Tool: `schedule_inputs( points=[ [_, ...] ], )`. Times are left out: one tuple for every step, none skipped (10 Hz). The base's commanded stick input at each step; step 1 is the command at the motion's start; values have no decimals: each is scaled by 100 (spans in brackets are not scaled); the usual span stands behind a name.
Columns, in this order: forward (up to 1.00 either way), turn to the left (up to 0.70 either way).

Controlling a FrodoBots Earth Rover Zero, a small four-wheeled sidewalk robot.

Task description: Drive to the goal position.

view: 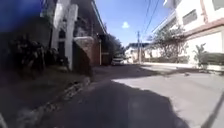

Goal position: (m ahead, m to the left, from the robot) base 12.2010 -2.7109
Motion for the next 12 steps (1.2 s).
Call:
schedule_inputs(
  points=[
    [70,0],
    [70,0],
    [70,0],
    [70,0],
    [70,0],
    [70,0],
    [70,0],
    [70,0],
    [70,0],
    [70,0],
    [70,0],
    [70,0]
  ],
)
